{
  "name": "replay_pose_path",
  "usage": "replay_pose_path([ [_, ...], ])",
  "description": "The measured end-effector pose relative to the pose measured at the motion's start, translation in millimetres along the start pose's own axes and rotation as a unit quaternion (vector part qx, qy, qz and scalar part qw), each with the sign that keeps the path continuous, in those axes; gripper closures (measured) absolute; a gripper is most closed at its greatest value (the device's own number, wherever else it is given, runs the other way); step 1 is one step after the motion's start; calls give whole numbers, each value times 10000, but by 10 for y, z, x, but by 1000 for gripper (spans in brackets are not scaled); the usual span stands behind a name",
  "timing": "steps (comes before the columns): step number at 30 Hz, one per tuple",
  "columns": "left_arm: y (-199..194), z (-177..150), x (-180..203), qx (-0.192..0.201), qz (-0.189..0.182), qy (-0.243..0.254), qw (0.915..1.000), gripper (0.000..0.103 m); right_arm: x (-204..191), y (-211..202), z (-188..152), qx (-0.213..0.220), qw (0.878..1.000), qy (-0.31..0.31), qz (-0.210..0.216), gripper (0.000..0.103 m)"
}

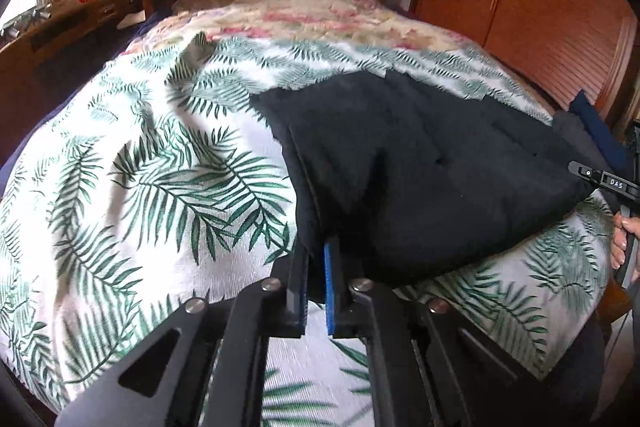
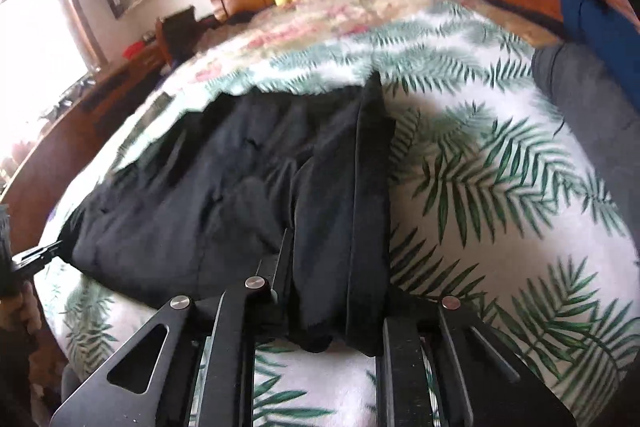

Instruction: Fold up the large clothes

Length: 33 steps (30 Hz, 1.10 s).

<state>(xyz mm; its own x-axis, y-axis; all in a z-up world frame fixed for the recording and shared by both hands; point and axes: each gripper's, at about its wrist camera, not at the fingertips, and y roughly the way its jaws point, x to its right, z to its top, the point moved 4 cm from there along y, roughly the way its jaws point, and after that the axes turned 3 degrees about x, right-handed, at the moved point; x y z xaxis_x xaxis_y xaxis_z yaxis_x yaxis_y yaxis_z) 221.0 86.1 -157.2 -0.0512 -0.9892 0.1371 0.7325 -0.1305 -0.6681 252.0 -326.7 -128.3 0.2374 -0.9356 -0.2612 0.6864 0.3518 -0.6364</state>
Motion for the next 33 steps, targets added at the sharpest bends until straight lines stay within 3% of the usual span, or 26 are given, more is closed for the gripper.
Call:
replay_pose_path([
  [5,-362,-105,76,58,-144,102,9998,100,-127,-317,-44,106,9998,-143,61,89],
  [9,-689,-299,175,12,-312,189,9993,100,-193,-629,-263,10,9998,-175,66,89],
  [12,-836,-431,217,-60,-376,213,9990,100,-197,-849,-468,-120,9999,-24,38,89],
  [17,-860,-563,273,-169,-329,313,9988,100,-265,-1022,-699,-339,9987,-278,-251,88],
  [22,-773,-636,224,-280,-291,217,9989,100,-236,-1000,-706,-409,9966,-352,-624,74],
  [28,-694,-751,199,-418,-257,162,9987,100,-270,-1047,-483,-124,9887,-759,-1288,58],
  [33,-649,-781,182,-455,-222,123,9986,100,-541,-1011,-340,69,9902,-947,-1020,53],
])
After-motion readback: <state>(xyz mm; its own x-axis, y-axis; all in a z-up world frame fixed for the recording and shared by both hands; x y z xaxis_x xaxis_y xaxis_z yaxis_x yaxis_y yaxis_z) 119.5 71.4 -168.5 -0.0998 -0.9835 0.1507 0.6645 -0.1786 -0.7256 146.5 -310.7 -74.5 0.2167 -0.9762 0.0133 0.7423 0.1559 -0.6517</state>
